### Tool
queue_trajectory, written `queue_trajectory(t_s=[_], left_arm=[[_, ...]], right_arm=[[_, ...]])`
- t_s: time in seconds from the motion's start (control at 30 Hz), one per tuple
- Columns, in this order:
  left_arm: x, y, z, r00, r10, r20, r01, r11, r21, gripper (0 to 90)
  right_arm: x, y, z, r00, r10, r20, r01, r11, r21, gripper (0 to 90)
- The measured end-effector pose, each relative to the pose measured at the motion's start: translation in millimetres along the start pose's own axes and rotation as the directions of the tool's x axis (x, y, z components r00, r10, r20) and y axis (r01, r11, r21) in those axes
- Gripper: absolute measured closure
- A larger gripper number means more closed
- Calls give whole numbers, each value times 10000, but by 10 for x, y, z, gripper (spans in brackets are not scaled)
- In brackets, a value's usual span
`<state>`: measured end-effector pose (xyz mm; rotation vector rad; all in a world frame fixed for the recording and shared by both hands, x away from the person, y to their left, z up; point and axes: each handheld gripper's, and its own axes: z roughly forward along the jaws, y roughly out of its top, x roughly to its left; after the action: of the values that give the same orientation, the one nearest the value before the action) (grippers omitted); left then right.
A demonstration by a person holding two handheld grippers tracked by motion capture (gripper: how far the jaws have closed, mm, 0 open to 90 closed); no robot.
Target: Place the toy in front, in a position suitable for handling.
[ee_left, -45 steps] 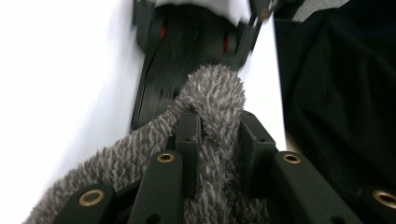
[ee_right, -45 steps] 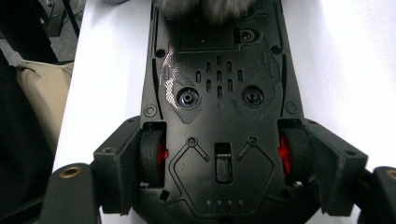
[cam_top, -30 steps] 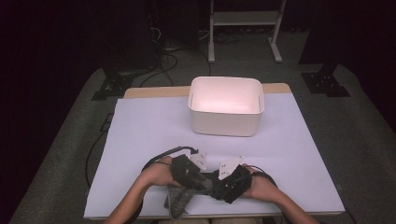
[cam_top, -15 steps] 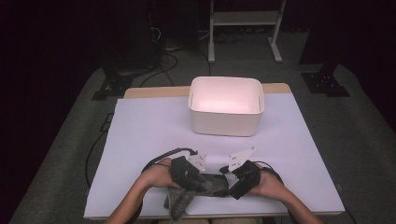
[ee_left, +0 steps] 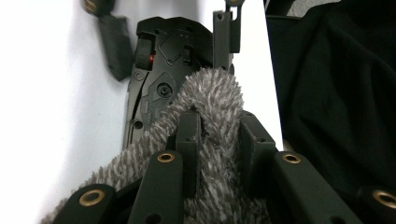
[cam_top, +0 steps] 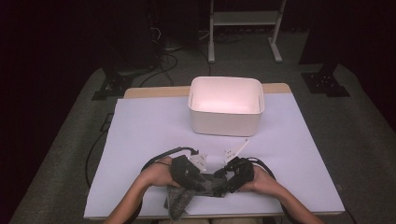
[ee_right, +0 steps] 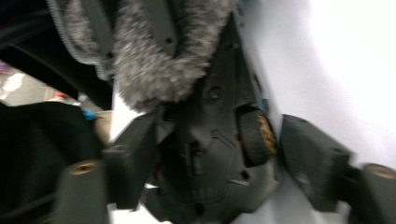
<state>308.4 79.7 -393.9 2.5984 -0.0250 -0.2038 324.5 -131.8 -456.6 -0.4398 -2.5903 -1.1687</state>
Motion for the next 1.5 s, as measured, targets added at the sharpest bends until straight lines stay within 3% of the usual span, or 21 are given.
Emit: queue_trajectory(t_s=[0.07, 0.2, 0.3, 0.4, 0.53, 0.63, 0.7, 0.77, 0.83, 0.9, 0.97, 1.03, 1.17, 1.3, 1.5], left_arm=[[32, -16, -57, 9999, -115, -41, 114, 9997, -214, 728], [112, -36, -178, 9977, -569, -381, 547, 9970, -549, 723], [184, -31, -228, 9917, -964, -856, 937, 9950, -351, 693], [249, -7, -251, 9896, -1150, -863, 1132, 9933, -248, 675], [285, 47, -236, 9900, -1307, -536, 1302, 9914, -122, 638], [270, 50, -201, 9927, -1206, -53, 1205, 9927, -78, 655], [227, 28, -172, 9942, -1054, 197, 1057, 9943, -135, 693], [202, -1, -181, 9945, -1043, 123, 1047, 9939, -338, 703], [183, -22, -189, 9948, -1014, 44, 1015, 9936, -488, 705], [152, -25, -195, 9955, -942, -5, 941, 9940, -561, 705], [113, -23, -217, 9970, -767, 60, 769, 9953, -596, 707], [71, -32, -233, 9977, -660, 149, 669, 9953, -706, 705], [15, -76, -254, 9970, -644, 434, 687, 9919, -1068, 705], [-13, -85, -263, 9972, -547, 516, 602, 9920, -1105, 706], [-20, -113, -283, 9952, -593, 776, 693, 9886, -1336, 709]], right_arm=[[-3, -1, 9, 9998, 110, -173, -110, 9999, -31, 314], [15, 0, 6, 10000, -5, -46, 5, 10000, -33, 316], [73, 3, 1, 9992, -311, 255, 312, 9995, -58, 318], [161, 14, -3, 9936, -841, 750, 844, 9964, -8, 318], [313, 15, -6, 9740, -1683, 1518, 1684, 9856, 121, 319], [421, -3, -3, 9461, -2425, 2148, 2435, 9696, 220, 319], [465, -14, -2, 9333, -2674, 2396, 2696, 9627, 239, 320], [486, -17, -1, 9273, -2793, 2493, 2812, 9592, 287, 321], [494, -13, -5, 9281, -2788, 2468, 2801, 9595, 305, 323], [481, 1, -15, 9346, -2696, 2321, 2710, 9622, 267, 330], [442, 25, -20, 9504, -2297, 2097, 2315, 9727, 160, 300], [416, 48, -7, 9609, -2002, 1916, 2013, 9794, 136, 288], [433, 83, 69, 9704, -1901, 1490, 1893, 9817, 195, 337], [479, 108, 178, 9713, -2091, 1133, 2040, 9774, 549, 444], [468, 106, 192, 9815, -1749, 782, 1726, 9843, 355, 521]])
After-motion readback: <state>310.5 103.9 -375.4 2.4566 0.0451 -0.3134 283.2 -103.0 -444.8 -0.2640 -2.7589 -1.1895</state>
